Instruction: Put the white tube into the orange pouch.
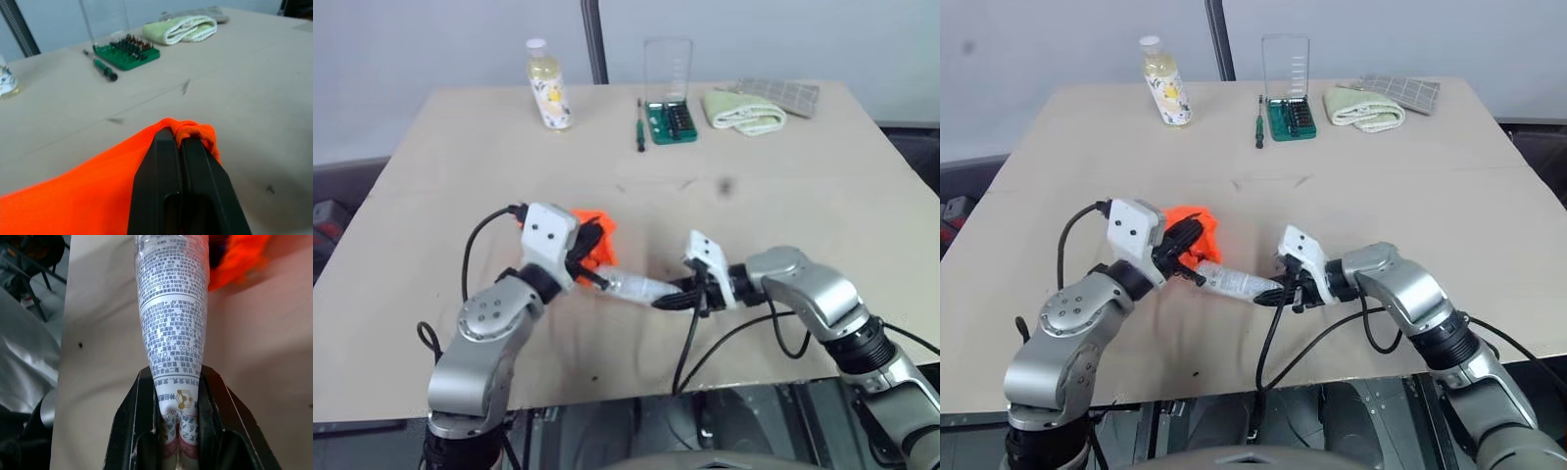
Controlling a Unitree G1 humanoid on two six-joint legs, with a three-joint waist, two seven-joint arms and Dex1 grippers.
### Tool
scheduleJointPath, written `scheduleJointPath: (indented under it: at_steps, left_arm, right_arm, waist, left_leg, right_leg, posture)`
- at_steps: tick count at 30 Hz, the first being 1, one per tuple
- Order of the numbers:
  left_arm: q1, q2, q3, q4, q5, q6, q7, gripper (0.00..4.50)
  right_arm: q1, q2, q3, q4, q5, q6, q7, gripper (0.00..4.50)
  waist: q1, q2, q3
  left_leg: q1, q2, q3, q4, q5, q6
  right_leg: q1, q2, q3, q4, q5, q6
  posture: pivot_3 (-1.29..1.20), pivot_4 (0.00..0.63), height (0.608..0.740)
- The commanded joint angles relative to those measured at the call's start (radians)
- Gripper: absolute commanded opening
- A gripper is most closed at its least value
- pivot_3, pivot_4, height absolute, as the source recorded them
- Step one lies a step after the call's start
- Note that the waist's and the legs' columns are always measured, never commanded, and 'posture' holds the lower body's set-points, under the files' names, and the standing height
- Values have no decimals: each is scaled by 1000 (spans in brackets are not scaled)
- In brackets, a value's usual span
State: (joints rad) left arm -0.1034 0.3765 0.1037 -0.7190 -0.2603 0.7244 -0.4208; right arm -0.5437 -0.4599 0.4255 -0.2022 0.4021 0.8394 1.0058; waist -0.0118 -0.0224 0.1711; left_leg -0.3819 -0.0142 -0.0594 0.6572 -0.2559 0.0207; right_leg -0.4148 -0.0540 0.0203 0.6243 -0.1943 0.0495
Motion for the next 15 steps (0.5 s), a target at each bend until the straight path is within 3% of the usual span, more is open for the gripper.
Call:
scheduleJointPath:
  at_steps: [1,9,15]
  left_arm:
    - [-4,15,3,-78,-56,14,-17,0]
    - [69,98,-1,-108,-127,29,-73,0]
    - [115,195,-25,-51,-76,-50,-128,0]
  right_arm:
    - [-40,29,-25,26,-9,-20,-29,321]
    - [-50,108,-97,80,-7,33,-146,321]
    - [-68,127,-146,67,25,71,-179,321]
  waist:
    - [-1,0,0]
    - [-2,0,0]
    - [-3,0,1]
  left_leg:
    - [0,0,0,0,0,0]
    - [0,0,0,0,0,0]
    - [0,0,0,0,0,0]
  right_leg:
    - [0,0,0,0,0,0]
    - [0,1,0,1,0,0]
    - [0,1,0,0,0,-1]
  posture:
    - [0,150,740]
    - [0,150,740]
    - [0,150,740]
